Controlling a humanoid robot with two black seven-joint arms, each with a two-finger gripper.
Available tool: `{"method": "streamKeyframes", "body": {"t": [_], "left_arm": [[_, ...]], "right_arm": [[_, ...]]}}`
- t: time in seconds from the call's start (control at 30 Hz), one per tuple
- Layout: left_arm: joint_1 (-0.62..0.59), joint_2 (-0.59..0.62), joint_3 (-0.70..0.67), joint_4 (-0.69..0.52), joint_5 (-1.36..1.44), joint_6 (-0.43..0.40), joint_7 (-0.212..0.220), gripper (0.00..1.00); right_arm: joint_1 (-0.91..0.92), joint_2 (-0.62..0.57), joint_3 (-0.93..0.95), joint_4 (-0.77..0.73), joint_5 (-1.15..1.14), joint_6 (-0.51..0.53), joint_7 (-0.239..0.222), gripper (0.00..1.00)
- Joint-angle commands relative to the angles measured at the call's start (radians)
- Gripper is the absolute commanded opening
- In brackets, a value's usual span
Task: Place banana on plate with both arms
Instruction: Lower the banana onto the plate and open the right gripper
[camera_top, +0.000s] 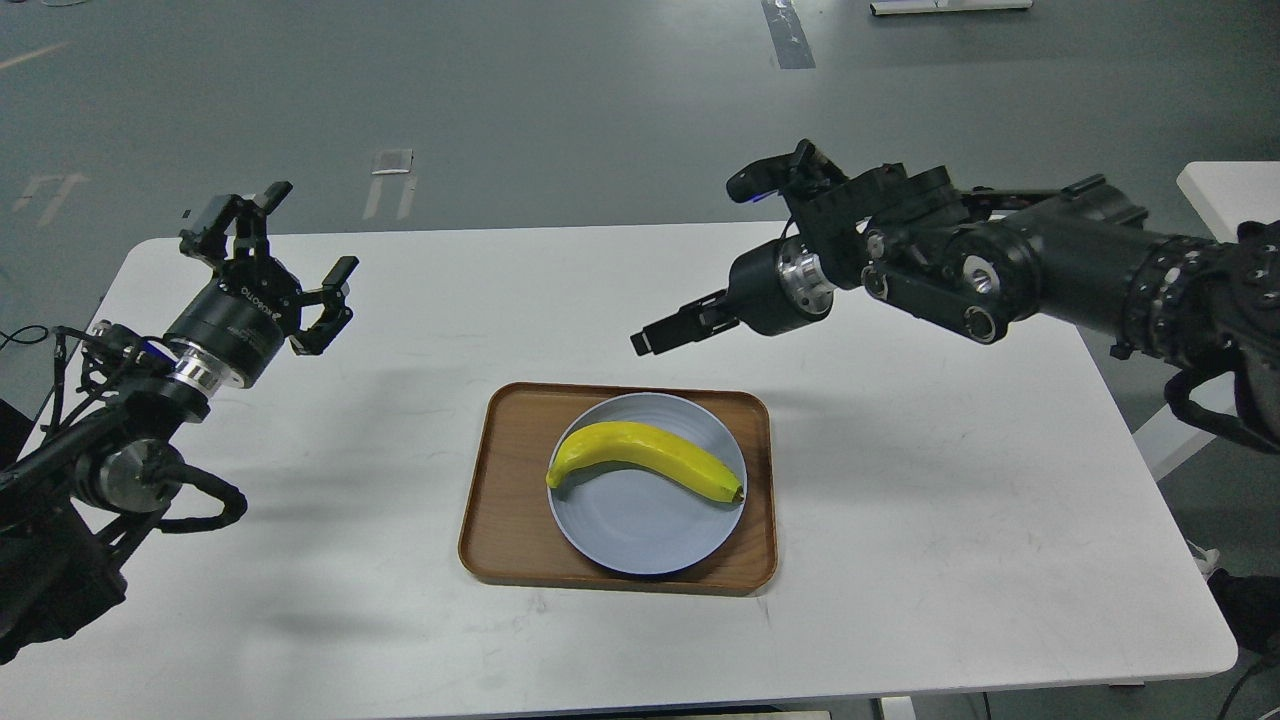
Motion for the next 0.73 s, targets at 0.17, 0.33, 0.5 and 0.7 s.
{"method": "streamKeyframes", "body": {"t": [0.17, 0.33, 0.5, 0.7], "left_arm": [[0.003, -0.045, 0.005, 0.003, 0.005, 0.000, 0.000, 0.98], [0.005, -0.068, 0.005, 0.014, 0.005, 0.000, 0.000, 0.98], [0.008, -0.091, 0.005, 0.017, 0.009, 0.000, 0.000, 0.98], [0.014, -0.109, 0.006, 0.023, 0.012, 0.000, 0.000, 0.98]], "right_arm": [[-0.322, -0.209, 0.345, 0.001, 0.494, 0.000, 0.000, 1.00], [-0.520, -0.213, 0.565, 0.001, 0.590, 0.000, 0.000, 1.00], [-0.657, -0.198, 0.710, 0.003, 0.618, 0.000, 0.000, 1.00], [-0.733, -0.181, 0.745, 0.003, 0.635, 0.000, 0.000, 1.00]]}}
